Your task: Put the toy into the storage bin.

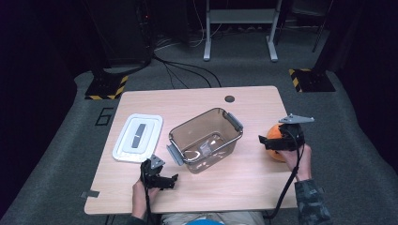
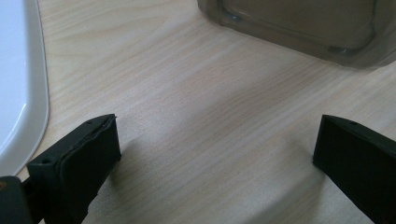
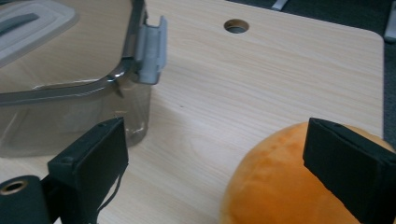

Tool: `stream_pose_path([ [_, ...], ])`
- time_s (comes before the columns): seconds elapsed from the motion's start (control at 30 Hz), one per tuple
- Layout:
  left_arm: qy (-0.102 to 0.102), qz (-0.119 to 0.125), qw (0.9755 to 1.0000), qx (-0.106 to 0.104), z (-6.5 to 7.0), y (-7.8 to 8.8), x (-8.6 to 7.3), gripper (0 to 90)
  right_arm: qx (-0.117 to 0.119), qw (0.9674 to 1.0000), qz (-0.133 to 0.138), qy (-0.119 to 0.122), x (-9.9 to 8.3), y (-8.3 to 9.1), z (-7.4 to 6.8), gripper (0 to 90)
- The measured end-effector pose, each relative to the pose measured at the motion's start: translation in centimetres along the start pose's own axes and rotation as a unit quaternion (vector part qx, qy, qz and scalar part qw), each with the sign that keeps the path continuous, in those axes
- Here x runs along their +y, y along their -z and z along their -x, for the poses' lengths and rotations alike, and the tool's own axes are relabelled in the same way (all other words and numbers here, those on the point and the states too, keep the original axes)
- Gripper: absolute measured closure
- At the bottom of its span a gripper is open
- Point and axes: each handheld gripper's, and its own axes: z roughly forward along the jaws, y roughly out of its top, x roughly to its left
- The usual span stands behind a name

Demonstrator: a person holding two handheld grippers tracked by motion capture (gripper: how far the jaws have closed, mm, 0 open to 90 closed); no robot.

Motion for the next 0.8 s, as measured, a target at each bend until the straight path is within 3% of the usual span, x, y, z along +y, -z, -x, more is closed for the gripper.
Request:
stream_pose_path([
  [0.13,-0.001,0.000,1.0000,0.001,0.0,0.0,0.0,0.3,-0.019,0.9997,-0.003,-0.013,0.3,0.2,1.2,3.4],
  [0.2,-0.001,0.002,1.0000,0.002,0.0,0.0,0.0,0.3,-0.040,0.9988,-0.014,-0.025,0.5,0.1,2.3,0.5],
  [0.47,-0.001,0.003,1.0000,0.003,0.0,0.0,0.0,0.4,-0.053,0.9958,-0.028,-0.069,0.4,-0.5,4.3,0.0],
  [0.6,0.002,0.005,1.0000,0.003,0.1,-0.1,0.0,0.4,-0.060,0.9909,-0.033,-0.116,-0.3,-1.1,6.1,0.0],
  [0.8,0.005,0.007,1.0000,0.005,0.1,-0.1,-0.1,0.4,-0.057,0.9853,-0.048,-0.154,-1.2,-1.9,7.5,1.0],
])
